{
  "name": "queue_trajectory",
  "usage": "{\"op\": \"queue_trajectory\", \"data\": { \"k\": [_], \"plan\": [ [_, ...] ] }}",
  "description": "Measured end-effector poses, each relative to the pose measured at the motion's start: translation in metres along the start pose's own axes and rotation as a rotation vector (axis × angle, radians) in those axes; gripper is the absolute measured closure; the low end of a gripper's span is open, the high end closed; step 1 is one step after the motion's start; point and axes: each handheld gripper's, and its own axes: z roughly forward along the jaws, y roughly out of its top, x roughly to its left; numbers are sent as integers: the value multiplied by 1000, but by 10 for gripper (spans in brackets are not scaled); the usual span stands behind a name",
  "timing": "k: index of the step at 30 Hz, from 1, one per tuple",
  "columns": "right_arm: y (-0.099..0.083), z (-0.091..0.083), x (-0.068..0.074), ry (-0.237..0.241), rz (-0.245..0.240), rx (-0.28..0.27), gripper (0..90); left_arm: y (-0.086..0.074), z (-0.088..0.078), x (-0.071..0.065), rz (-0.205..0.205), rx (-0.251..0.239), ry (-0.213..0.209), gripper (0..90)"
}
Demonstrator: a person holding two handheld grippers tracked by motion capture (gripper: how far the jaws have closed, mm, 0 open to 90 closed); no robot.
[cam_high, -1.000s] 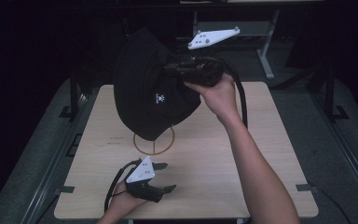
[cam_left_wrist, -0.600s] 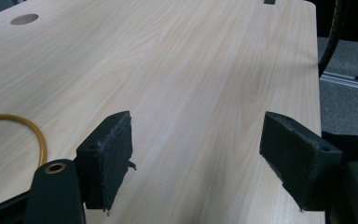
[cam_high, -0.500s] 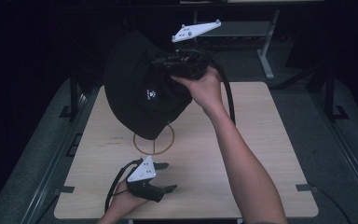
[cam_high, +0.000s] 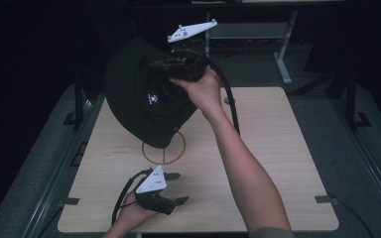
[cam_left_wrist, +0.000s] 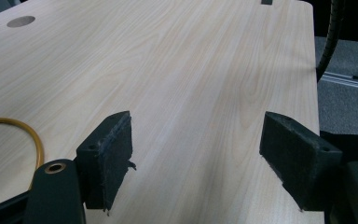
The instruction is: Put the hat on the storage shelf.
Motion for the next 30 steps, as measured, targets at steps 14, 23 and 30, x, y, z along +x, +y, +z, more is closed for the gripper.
{"op": "queue_trajectory", "data": {
  "k": [14, 23, 30],
  "plan": [
    [1, 27, 0, 6, 12, 27, 886, 0, 1, -1, 1, 0, -5, 248],
    [1, 41, 0, -12, -5, 71, 885, 0, 1, -1, 3, -5, -4, 248],
    [4, 52, 1, -24, -21, 120, 884, 0, 2, -1, 2, -7, -6, 248]
  ]
}}
